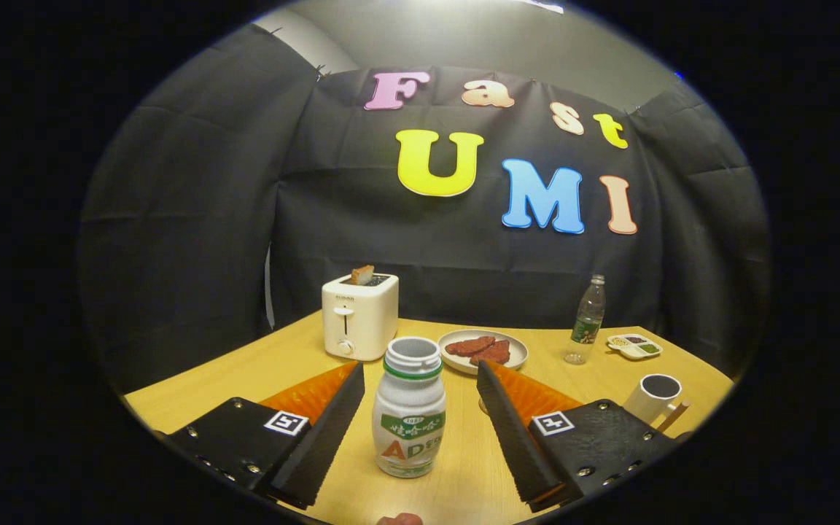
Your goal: Take the bottle from table, then pour the juice into the cup, finally place the bottle on the coaster
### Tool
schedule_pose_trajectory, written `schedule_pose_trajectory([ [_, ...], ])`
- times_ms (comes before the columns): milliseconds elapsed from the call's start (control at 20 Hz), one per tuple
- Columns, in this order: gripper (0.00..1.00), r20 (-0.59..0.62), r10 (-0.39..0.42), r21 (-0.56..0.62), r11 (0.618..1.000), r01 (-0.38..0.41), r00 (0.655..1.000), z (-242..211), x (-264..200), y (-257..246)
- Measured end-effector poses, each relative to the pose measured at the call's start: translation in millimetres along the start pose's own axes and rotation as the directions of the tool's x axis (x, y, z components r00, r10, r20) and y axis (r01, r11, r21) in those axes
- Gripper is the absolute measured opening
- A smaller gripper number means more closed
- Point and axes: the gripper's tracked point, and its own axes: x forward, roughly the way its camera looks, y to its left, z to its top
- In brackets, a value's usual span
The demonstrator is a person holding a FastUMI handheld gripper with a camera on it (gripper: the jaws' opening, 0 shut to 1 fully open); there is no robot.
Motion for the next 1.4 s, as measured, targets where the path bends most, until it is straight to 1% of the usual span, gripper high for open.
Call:
schedule_pose_trajectory([
  [150, 0.96, -0.012, 0.023, -0.008, 1.0, -0.023, 1.0, -20.4, 12.5, 12.4],
  [250, 0.96, -0.039, 0.018, -0.036, 0.999, -0.02, 0.999, -38.5, 22.1, 11.7],
  [350, 0.96, -0.057, 0.017, -0.033, 0.999, -0.019, 0.998, -49.5, 29.3, 11.5],
  [500, 0.96, -0.082, 0.025, -0.013, 1.0, -0.026, 0.996, -57.8, 38.6, 15.9],
  [650, 0.95, -0.097, 0.036, -0.021, 0.999, -0.038, 0.995, -54.1, 44.9, 18.4],
  [700, 0.75, -0.116, 0.025, -0.018, 0.999, -0.027, 0.993, -52.7, 39.9, 15.4],
  [750, 0.75, -0.132, 0.02, -0.006, 1.0, -0.021, 0.991, -56.1, 48.3, 11.4],
  [800, 0.71, -0.143, 0.033, 0.014, 0.999, -0.032, 0.989, -54.4, 48.9, 10.3],
  [850, 0.71, -0.137, 0.072, 0.046, 0.997, -0.067, 0.988, -51.6, 47.4, 13.2],
  [900, 0.68, -0.137, 0.097, 0.083, 0.993, -0.087, 0.986, -45.8, 48.5, 14.1],
  [1000, 0.67, -0.137, 0.1, 0.154, 0.985, -0.078, 0.986, -32.2, 42.2, -3.7],
  [1150, 0.68, -0.16, 0.049, 0.278, 0.961, -0.002, 0.986, -20.8, 33.8, -34.9],
  [1250, 0.67, -0.179, 0.037, 0.382, 0.924, 0.035, 0.983, -19.7, 29.0, -53.1],
  [1400, 0.67, -0.219, -0.001, 0.467, 0.878, 0.106, 0.976, -24.5, 21.5, -83.7],
])
